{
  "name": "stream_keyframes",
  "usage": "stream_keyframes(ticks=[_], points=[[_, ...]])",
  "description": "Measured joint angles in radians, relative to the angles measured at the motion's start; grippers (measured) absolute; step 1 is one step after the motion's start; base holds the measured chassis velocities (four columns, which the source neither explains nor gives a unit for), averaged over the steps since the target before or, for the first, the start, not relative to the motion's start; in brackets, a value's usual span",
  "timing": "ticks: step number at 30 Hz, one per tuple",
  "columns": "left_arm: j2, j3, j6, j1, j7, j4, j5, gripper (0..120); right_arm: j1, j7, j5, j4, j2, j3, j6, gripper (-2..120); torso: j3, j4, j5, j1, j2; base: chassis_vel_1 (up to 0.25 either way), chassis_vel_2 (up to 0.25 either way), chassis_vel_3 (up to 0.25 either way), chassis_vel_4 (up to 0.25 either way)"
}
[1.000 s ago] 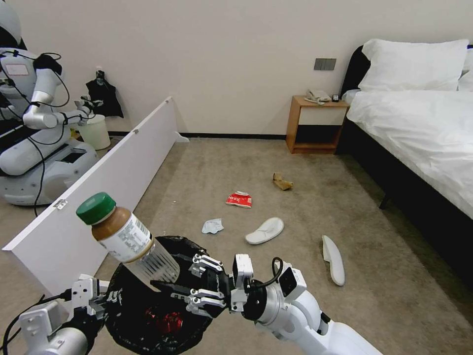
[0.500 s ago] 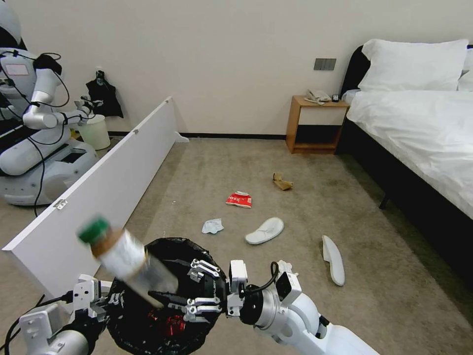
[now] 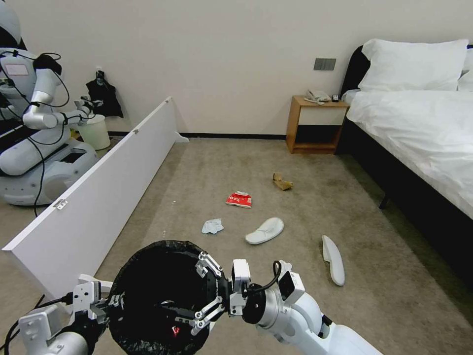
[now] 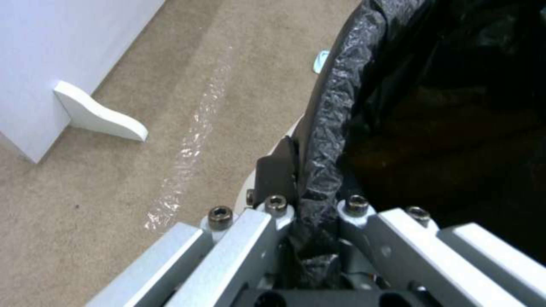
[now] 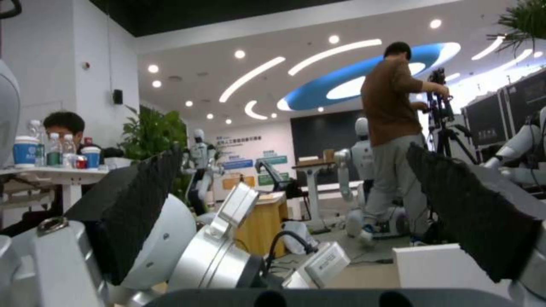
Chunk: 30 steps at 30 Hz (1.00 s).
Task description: Pick up the trash bin, then pick up the garbage from the floor and place it into the trash bin.
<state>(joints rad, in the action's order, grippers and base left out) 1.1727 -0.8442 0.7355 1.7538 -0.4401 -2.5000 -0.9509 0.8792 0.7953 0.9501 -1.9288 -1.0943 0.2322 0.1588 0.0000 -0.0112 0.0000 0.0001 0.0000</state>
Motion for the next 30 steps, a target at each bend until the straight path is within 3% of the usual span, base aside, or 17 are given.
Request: stream_keyframes(ticks=[10, 13, 15, 18, 21, 22, 24, 28, 30], points=[[0.003, 0.0, 0.0, 0.003, -0.006, 0.003, -0.008, 2, -0.007, -0.017, 0.026, -0.034, -0.009, -0.039, 0.009, 100, 0.0, 0.0002, 0.0, 0.0, 0.0, 0.0, 0.0, 0.0, 0.0], [0.006, -0.003, 0.0, -0.004, -0.007, 0.012, -0.011, 2, -0.001, -0.051, 0.046, -0.065, 0.005, -0.134, 0.024, 100, 0.0, 0.0004, 0.0002, 0.0, 0.0, 0.0, 0.0, 0.0, 0.0], [0.007, -0.01, 0.0, -0.01, -0.006, 0.016, -0.012, 2, 0.04, -0.102, 0.05, -0.104, 0.055, -0.269, 0.035, 100, 0.0, 0.0, 0.0002, 0.0, 0.0, 0.0, 0.0, 0.0, 0.0], [0.009, -0.013, 0.0, -0.011, -0.003, 0.016, -0.011, 2, 0.081, -0.131, 0.039, -0.124, 0.088, -0.353, 0.04, 100, 0.0, -0.0001, 0.0003, 0.0, 0.0, 0.0, 0.0, 0.0, 0.0], [0.018, -0.015, 0.0, -0.015, 0.005, 0.014, -0.004, 2, 0.225, -0.249, -0.025, -0.171, 0.136, -0.575, 0.071, 100, 0.0, 0.0003, 0.0003, 0.0, 0.0, 0.0, 0.0, 0.0, 0.0], [0.018, -0.015, 0.0, -0.015, 0.005, 0.014, -0.004, 2, 0.225, -0.249, -0.025, -0.171, 0.136, -0.575, 0.071, 100, 0.0, 0.0003, 0.0003, 0.0, 0.0, 0.0, 0.0, 0.0, 0.0], [0.029, -0.011, 0.0, -0.015, 0.011, 0.012, 0.006, 2, 0.405, -0.352, -0.123, -0.214, 0.145, -0.777, 0.072, 100, 0.0, -0.0006, 0.0005, 0.0, 0.0, 0.0, 0.0, 0.0, 0.0], [0.037, -0.007, 0.0, -0.013, 0.02, 0.014, 0.019, 2, 0.537, -0.387, -0.204, -0.239, 0.132, -0.927, 0.063, 100, 0.0, -0.0004, 0.0003, 0.0, 0.0, 0.0, 0.0, 0.0, 0.0], [0.043, -0.008, 0.0, -0.016, 0.029, 0.024, 0.044, 2, 0.668, -0.402, -0.309, -0.252, 0.081, -1.08, 0.067, 100, 0.0, 0.0, 0.0002, 0.0, 0.0, 0.0, 0.0, 0.0, 0.0]])
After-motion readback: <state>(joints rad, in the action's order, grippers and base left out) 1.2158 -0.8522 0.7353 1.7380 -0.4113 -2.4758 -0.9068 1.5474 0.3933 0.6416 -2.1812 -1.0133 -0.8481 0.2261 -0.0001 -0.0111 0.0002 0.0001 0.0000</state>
